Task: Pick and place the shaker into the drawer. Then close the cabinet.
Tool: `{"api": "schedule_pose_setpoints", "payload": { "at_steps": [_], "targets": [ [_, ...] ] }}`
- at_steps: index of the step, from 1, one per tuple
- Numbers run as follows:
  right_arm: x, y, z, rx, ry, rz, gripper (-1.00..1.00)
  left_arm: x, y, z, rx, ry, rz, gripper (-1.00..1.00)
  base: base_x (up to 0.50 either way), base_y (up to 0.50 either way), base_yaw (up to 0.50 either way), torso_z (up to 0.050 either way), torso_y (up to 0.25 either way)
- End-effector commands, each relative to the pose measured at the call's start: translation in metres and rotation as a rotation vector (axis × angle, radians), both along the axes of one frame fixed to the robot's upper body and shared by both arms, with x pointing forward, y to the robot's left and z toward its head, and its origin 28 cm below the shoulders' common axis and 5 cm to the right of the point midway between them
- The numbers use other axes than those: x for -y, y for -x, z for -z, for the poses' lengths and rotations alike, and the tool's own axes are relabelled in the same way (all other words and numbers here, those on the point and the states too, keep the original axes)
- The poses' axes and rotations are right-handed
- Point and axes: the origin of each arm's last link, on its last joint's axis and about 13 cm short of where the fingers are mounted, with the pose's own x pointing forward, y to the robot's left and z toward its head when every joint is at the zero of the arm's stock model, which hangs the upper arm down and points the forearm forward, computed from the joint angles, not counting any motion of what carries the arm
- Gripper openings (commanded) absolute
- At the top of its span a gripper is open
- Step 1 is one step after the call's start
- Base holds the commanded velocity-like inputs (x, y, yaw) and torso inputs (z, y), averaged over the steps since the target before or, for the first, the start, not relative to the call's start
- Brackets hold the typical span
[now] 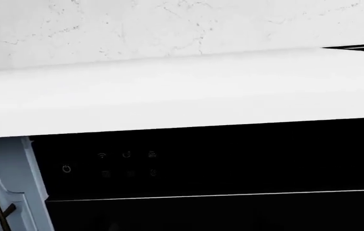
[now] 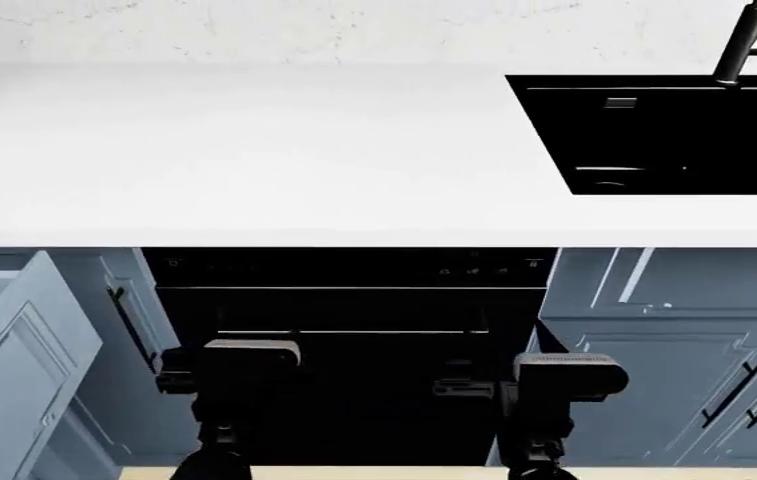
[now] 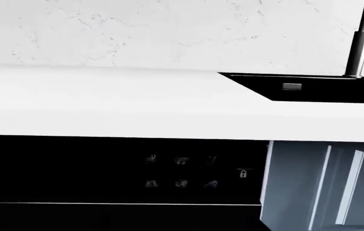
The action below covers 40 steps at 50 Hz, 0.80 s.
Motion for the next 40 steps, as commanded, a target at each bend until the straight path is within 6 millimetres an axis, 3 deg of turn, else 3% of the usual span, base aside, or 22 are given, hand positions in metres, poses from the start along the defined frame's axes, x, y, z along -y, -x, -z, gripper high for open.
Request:
{"api": "schedule_pose_setpoints", "payload": {
  "at_steps": [1, 13, 15, 17, 20, 24, 29, 40],
  "targets": [
    [0.01, 0.01, 0.009, -0.075, 0.012, 0.038, 1.0, -0.007, 0.008, 0.009, -0.07, -0.035, -0.028, 1.0, 0.0, 0.0, 0.0, 0.0, 0.0],
    [0.014, 0.01, 0.002, -0.107, 0.031, 0.006, 1.0, -0.008, 0.009, 0.003, -0.093, -0.029, 0.029, 1.0, 0.0, 0.0, 0.0, 0.0, 0.0],
    [0.025, 0.009, -0.022, -0.088, 0.089, -0.029, 1.0, -0.017, 0.015, -0.018, -0.092, -0.075, 0.078, 1.0, 0.0, 0.0, 0.0, 0.0, 0.0],
    [0.041, 0.004, -0.059, -0.051, 0.146, -0.038, 1.0, -0.033, 0.019, -0.045, -0.083, -0.122, 0.083, 1.0, 0.0, 0.0, 0.0, 0.0, 0.0],
    [0.065, -0.005, -0.122, 0.025, 0.222, -0.014, 1.0, -0.058, 0.023, -0.099, -0.055, -0.222, 0.065, 1.0, 0.0, 0.0, 0.0, 0.0, 0.0],
    [0.083, -0.01, -0.176, 0.096, 0.301, -0.002, 1.0, -0.077, 0.028, -0.162, -0.034, -0.325, 0.076, 1.0, 0.0, 0.0, 0.0, 0.0, 0.0],
    [0.092, -0.009, -0.214, 0.134, 0.385, -0.014, 1.0, -0.091, 0.035, -0.204, -0.036, -0.401, 0.091, 1.0, 0.0, 0.0, 0.0, 0.0, 0.0],
    [0.109, -0.005, -0.257, 0.158, 0.526, -0.003, 1.0, -0.12, 0.045, -0.267, -0.131, -0.533, 0.098, 1.0, 0.0, 0.0, 0.0, 0.0, 0.0]
  ]
}}
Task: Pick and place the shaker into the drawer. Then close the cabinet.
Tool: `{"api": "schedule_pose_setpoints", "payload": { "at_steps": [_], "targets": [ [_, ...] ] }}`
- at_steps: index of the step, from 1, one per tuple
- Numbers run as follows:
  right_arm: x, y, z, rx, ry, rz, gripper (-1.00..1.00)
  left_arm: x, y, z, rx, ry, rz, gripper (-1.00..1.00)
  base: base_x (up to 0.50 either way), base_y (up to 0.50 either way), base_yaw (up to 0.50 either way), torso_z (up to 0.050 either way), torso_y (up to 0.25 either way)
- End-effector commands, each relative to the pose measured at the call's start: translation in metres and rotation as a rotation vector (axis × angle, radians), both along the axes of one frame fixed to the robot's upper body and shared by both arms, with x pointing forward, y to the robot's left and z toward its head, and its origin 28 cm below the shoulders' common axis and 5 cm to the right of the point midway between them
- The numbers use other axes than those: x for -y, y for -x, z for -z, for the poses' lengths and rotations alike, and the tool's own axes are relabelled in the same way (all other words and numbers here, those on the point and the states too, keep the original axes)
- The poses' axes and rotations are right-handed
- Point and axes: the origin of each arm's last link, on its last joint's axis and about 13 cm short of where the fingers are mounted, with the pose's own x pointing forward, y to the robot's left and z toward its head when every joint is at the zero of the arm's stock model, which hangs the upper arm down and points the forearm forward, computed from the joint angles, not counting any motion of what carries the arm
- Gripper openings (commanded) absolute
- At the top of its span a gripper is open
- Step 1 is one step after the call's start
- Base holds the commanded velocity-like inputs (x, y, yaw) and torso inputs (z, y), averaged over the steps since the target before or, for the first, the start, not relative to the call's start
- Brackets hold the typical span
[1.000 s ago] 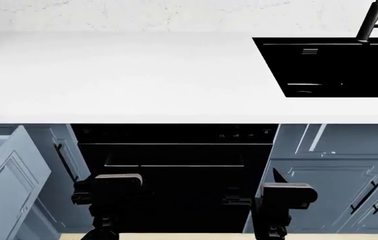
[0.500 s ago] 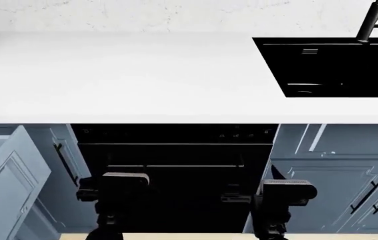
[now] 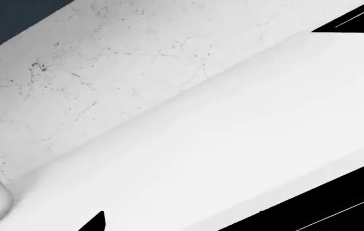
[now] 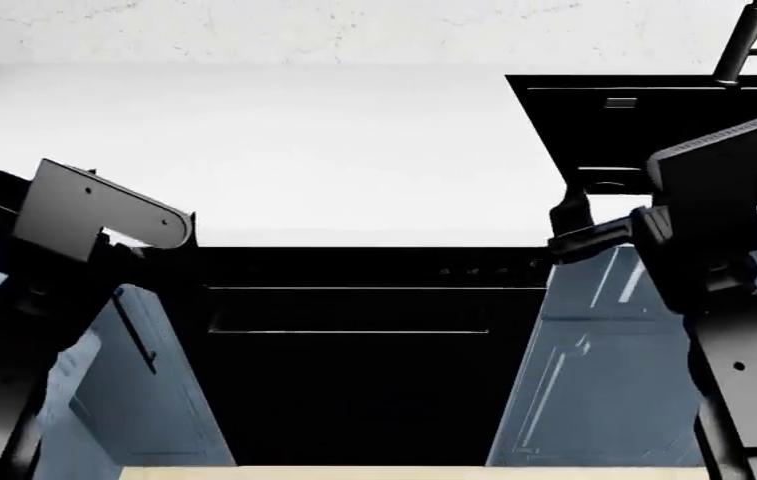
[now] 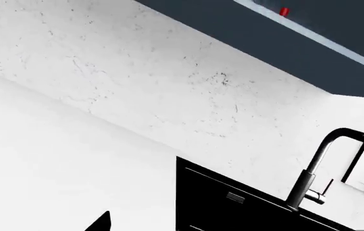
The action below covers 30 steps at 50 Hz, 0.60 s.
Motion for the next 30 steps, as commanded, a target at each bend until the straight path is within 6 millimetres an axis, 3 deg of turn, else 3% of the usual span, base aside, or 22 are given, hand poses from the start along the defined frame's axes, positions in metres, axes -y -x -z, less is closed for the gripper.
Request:
{"api": "schedule_pose_setpoints", "payload": {
  "at_steps": [1, 5, 9, 15, 30],
  "targets": [
    [0.02, 0.015, -0.059, 0.051, 0.143, 0.034, 1.0, -0.032, 0.03, -0.067, -0.069, -0.143, -0.013, 1.0, 0.0, 0.0, 0.0, 0.0, 0.0],
    [0.026, 0.018, -0.067, 0.053, 0.178, 0.051, 1.0, -0.047, 0.047, -0.088, -0.052, -0.182, -0.129, 1.0, 0.0, 0.0, 0.0, 0.0, 0.0],
    [0.028, 0.019, -0.079, 0.067, 0.211, 0.049, 1.0, -0.042, 0.057, -0.095, -0.133, -0.191, -0.037, 1.0, 0.0, 0.0, 0.0, 0.0, 0.0],
    [0.026, 0.023, -0.082, 0.08, 0.213, 0.039, 1.0, -0.038, 0.053, -0.084, -0.155, -0.183, -0.017, 1.0, 0.01, 0.0, 0.0, 0.0, 0.0],
    [0.019, 0.023, -0.081, 0.098, 0.25, 0.03, 1.0, -0.036, 0.05, -0.085, -0.15, -0.183, -0.013, 1.0, 0.49, 0.0, 0.0, 0.0, 0.0]
  ]
}}
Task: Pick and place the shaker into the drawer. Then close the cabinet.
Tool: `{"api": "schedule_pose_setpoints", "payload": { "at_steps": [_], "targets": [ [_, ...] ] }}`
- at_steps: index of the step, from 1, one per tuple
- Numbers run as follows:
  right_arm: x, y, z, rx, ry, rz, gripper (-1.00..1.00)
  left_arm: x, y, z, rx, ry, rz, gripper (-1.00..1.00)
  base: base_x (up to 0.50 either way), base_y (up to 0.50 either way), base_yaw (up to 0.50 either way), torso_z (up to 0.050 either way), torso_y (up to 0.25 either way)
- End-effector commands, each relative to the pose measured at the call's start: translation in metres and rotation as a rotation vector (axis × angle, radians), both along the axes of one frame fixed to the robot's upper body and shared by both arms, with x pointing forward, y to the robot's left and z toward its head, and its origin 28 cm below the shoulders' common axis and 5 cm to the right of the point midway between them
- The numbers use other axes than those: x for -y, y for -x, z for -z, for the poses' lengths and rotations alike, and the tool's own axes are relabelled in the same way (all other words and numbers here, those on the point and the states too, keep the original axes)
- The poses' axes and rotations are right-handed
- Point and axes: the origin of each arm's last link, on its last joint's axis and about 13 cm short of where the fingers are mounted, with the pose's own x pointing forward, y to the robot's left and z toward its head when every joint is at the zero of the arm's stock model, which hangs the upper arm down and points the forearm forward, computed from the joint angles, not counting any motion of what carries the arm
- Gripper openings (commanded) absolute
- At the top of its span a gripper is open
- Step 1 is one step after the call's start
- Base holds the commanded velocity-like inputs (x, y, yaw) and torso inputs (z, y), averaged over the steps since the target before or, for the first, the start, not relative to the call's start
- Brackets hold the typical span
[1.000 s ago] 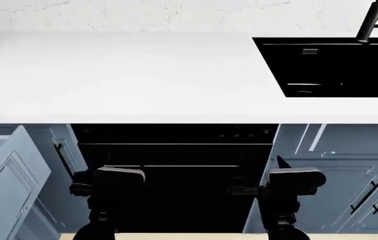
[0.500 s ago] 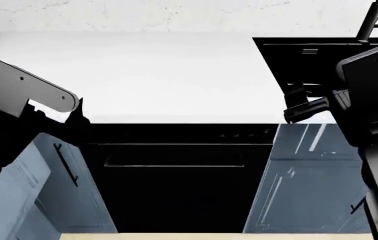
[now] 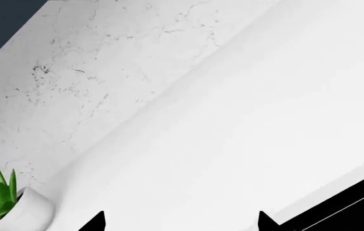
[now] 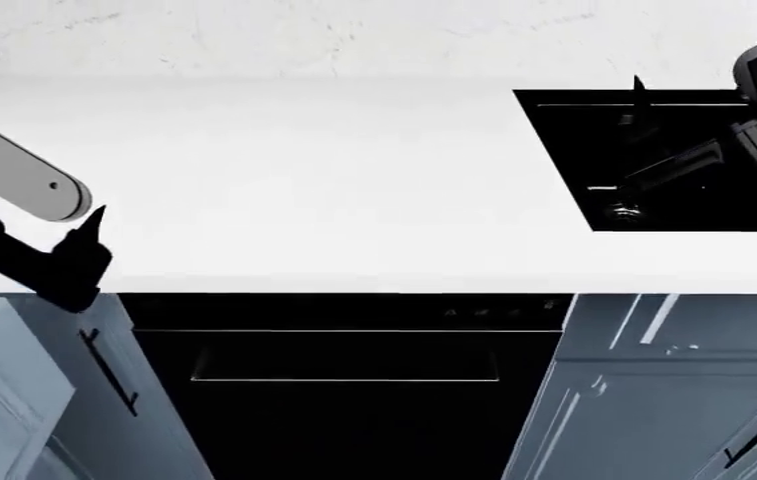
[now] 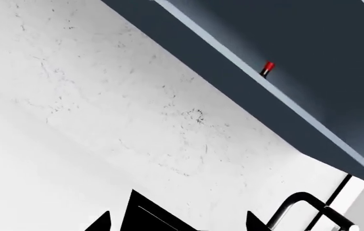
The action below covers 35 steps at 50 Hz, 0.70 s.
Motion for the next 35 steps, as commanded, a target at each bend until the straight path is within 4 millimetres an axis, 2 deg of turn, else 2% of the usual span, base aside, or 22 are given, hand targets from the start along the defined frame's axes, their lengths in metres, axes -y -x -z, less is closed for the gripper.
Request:
{"api": "schedule_pose_setpoints", "payload": {
  "at_steps": [1, 24, 35],
  "targets": [
    [-0.003, 0.002, -0.004, 0.014, 0.036, -0.004, 1.0, 0.0, 0.004, -0.005, -0.007, 0.004, 0.012, 1.0, 0.5, 0.09, 0.0, 0.0, 0.0],
    [-0.006, 0.003, 0.002, 0.001, 0.057, -0.026, 1.0, 0.003, 0.0, 0.002, -0.023, 0.005, 0.036, 1.0, 0.5, 0.22, 0.0, 0.0, 0.001],
    [-0.007, 0.003, 0.007, -0.013, 0.048, -0.034, 1.0, 0.004, -0.001, 0.006, -0.03, 0.009, 0.041, 1.0, 0.5, -0.11, 0.0, 0.0, 0.001]
  ]
}}
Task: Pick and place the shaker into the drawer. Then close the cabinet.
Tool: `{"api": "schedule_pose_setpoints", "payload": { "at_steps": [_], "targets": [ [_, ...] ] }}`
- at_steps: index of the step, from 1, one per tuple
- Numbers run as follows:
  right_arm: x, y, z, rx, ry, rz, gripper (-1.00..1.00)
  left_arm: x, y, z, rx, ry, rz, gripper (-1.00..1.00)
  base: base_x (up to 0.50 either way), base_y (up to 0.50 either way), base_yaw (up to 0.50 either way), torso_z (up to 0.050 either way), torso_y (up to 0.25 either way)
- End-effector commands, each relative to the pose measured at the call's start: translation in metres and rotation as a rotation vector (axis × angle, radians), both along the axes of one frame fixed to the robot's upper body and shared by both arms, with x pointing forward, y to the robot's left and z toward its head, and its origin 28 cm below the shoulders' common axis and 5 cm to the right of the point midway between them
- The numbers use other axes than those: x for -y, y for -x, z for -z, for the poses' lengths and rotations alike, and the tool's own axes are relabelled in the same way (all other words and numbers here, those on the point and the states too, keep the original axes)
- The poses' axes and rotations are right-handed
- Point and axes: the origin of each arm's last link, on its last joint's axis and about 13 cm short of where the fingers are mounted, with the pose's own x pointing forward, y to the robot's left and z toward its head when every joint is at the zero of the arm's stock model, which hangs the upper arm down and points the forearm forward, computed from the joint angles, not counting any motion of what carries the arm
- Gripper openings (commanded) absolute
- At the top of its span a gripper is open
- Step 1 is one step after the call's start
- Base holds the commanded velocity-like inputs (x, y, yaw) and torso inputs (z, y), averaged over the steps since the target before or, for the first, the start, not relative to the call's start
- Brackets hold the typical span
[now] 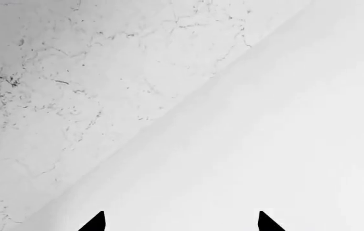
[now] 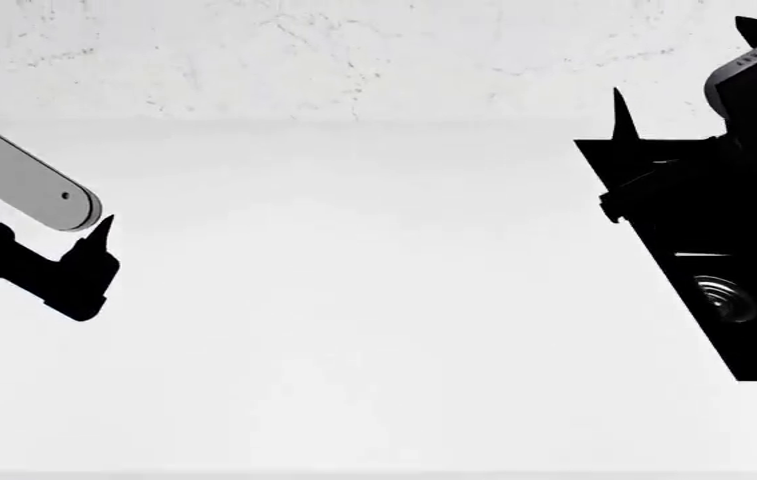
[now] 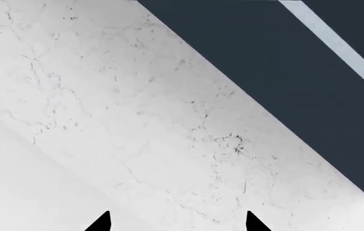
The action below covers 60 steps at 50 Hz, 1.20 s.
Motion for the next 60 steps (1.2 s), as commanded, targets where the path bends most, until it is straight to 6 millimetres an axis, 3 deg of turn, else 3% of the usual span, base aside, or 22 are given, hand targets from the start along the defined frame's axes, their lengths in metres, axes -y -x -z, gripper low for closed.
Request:
{"api": "schedule_pose_setpoints", "payload": {
  "at_steps": [1, 8, 16, 23, 26, 29, 33, 37, 42, 46, 52, 56, 58, 60],
  "targets": [
    [-0.001, 0.0, 0.004, -0.008, 0.002, -0.004, 1.0, 0.002, -0.001, 0.004, -0.007, 0.016, 0.026, 1.0, 0.5, -0.23, 0.0, 0.0, 0.0],
    [-0.002, 0.0, 0.008, -0.011, 0.023, -0.021, 1.0, 0.002, -0.001, 0.007, -0.016, 0.019, 0.031, 1.0, 0.5, -0.02, 0.0, 0.0, 0.001],
    [-0.002, 0.002, 0.008, -0.01, 0.01, -0.014, 1.0, 0.001, 0.001, 0.008, -0.004, 0.023, 0.02, 1.0, 0.0, 0.0, 0.0, 0.0, 0.001],
    [-0.001, 0.004, 0.0, 0.024, -0.018, -0.005, 1.0, -0.005, 0.018, -0.009, 0.077, 0.036, -0.018, 1.0, 0.0, 0.0, 0.0, 0.0, 0.0],
    [-0.002, 0.004, -0.004, 0.037, -0.028, -0.002, 1.0, -0.008, 0.032, -0.04, 0.183, 0.019, -0.043, 1.0, 0.0, 0.0, 0.0, 0.0, 0.0],
    [-0.003, 0.003, -0.006, 0.045, -0.035, -0.005, 1.0, -0.004, 0.045, -0.089, 0.338, -0.009, -0.041, 1.0, 0.0, 0.0, 0.0, 0.0, 0.0],
    [-0.004, 0.002, -0.009, 0.055, -0.049, -0.008, 1.0, 0.012, 0.058, -0.163, 0.54, -0.048, 0.0, 1.0, 0.0, 0.0, 0.0, 0.0, 0.0],
    [-0.003, 0.001, -0.009, 0.057, -0.067, -0.011, 1.0, 0.026, 0.06, -0.208, 0.652, -0.073, 0.049, 1.0, 0.0, 0.0, 0.0, 0.0, 0.0],
    [-0.002, 0.0, -0.009, 0.057, -0.087, -0.01, 1.0, 0.048, 0.062, -0.247, 0.783, 0.019, 0.218, 1.0, 0.0, 0.0, 0.0, 0.0, 0.0],
    [-0.003, -0.001, -0.01, 0.057, -0.102, -0.009, 1.0, 0.075, 0.075, -0.275, 0.919, 0.147, 0.423, 1.0, 0.0, 0.0, 0.0, 0.0, 0.0],
    [-0.008, -0.003, -0.007, 0.051, -0.134, -0.022, 1.0, 0.116, 0.08, -0.296, 0.955, 0.228, 0.66, 1.0, 0.0, 0.0, 0.0, 0.007, 0.016],
    [-0.008, -0.001, -0.005, 0.048, -0.16, -0.025, 1.0, 0.147, 0.063, -0.304, 0.86, 0.305, 0.931, 1.0, 0.0, 0.0, 0.0, 0.013, 0.024],
    [-0.007, 0.001, -0.001, 0.044, -0.172, -0.026, 1.0, 0.162, 0.042, -0.306, 0.803, 0.301, 0.985, 1.0, 0.0, 0.0, 0.0, 0.005, 0.018],
    [-0.006, 0.004, 0.005, 0.036, -0.185, -0.026, 1.0, 0.172, 0.01, -0.31, 0.771, 0.298, 0.958, 1.0, 0.0, 0.0, 0.0, 0.011, 0.012]
  ]
}}
